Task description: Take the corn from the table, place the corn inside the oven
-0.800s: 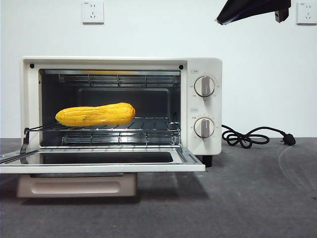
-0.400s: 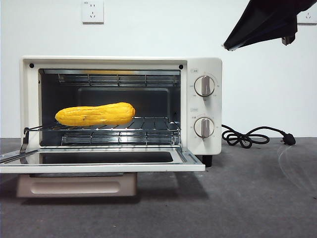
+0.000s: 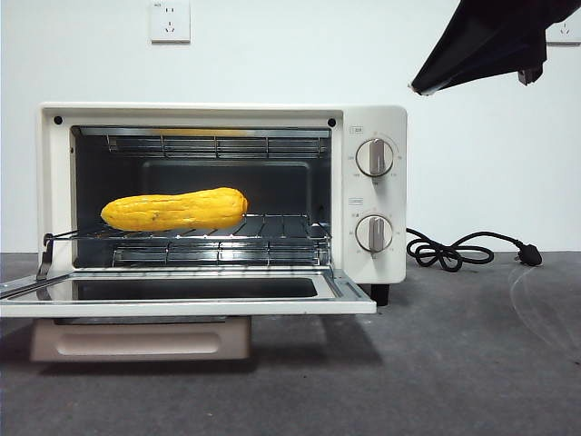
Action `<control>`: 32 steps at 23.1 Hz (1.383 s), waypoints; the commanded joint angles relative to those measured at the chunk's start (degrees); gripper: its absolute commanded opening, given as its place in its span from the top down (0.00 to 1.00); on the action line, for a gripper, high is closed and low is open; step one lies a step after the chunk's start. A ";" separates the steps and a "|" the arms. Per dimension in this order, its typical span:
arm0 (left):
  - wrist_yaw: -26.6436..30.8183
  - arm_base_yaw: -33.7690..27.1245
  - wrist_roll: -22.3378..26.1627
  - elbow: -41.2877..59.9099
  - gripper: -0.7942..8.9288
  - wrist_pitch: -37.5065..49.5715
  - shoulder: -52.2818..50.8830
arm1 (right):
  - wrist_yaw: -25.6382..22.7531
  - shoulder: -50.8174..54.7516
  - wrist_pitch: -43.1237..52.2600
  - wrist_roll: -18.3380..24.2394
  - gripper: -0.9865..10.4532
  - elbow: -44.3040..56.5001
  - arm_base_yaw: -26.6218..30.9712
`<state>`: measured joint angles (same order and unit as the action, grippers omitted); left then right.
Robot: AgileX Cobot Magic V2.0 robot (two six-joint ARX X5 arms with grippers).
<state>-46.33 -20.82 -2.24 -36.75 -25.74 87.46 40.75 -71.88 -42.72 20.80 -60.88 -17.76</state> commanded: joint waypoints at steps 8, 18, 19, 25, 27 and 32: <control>5.64 5.33 2.95 -0.20 0.93 -4.61 3.93 | 0.20 -0.24 0.46 -0.17 0.92 0.74 -0.13; -0.68 10.27 6.43 -0.52 0.93 -7.87 5.44 | 0.22 -0.24 0.76 -0.17 0.92 0.74 -0.13; -1.20 10.27 6.49 -0.81 0.93 -8.26 5.44 | 0.20 -0.24 0.74 -0.20 0.92 0.74 -0.13; -4.07 10.25 9.75 -5.25 0.93 -14.95 5.42 | 0.20 -0.24 0.72 -0.20 0.92 0.74 -0.13; -4.63 10.25 10.95 -7.26 0.93 -17.25 5.42 | 0.20 -0.24 0.72 -0.20 0.92 0.74 -0.13; -5.18 10.25 11.63 -10.47 0.93 -18.97 5.42 | 0.17 -0.24 0.42 -0.20 0.92 0.74 -0.13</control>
<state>-48.90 -11.27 7.92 -46.63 -44.75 92.88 40.75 -71.88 -42.30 20.80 -60.84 -17.76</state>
